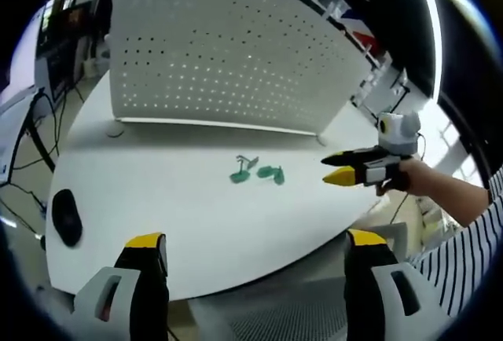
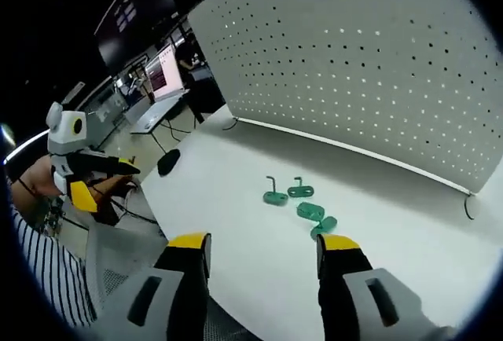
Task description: Insert the hook assembly into the mounting plate slot until the hook locks in place.
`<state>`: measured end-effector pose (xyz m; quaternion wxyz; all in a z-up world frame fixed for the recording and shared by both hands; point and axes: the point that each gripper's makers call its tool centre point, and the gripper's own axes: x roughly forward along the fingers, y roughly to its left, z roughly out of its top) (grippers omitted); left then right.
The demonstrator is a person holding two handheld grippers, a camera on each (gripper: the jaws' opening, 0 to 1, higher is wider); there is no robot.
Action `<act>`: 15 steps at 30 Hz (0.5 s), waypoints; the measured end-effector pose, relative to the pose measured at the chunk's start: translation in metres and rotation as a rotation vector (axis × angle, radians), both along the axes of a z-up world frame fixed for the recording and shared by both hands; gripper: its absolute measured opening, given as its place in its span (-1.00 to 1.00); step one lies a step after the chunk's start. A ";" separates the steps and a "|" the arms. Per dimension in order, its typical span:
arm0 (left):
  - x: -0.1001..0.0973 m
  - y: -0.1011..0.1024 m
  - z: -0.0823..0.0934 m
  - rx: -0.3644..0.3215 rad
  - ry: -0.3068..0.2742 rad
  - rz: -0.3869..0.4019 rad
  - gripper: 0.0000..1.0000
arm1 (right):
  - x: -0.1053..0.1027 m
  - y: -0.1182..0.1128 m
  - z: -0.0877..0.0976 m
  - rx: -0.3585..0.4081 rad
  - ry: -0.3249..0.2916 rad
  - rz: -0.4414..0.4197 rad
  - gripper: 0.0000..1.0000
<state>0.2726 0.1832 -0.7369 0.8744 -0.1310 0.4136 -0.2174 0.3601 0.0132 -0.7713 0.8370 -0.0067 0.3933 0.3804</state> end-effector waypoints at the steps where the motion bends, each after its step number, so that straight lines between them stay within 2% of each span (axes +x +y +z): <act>1: 0.000 0.000 0.000 0.000 -0.001 0.001 0.90 | 0.002 0.005 -0.001 -0.002 0.000 0.013 -0.01; 3: 0.001 -0.001 0.000 -0.003 -0.002 0.003 0.90 | 0.004 0.011 -0.004 -0.037 -0.010 0.053 -0.02; 11: -0.002 -0.007 -0.002 -0.003 0.007 -0.006 0.89 | 0.017 0.035 -0.017 -0.076 -0.026 0.148 -0.14; 12: -0.002 -0.006 -0.002 -0.003 0.008 -0.006 0.89 | 0.020 0.039 -0.018 -0.088 -0.050 0.170 -0.15; 15: -0.004 -0.003 -0.002 0.000 0.011 0.001 0.89 | 0.025 0.045 -0.020 -0.080 -0.046 0.179 -0.15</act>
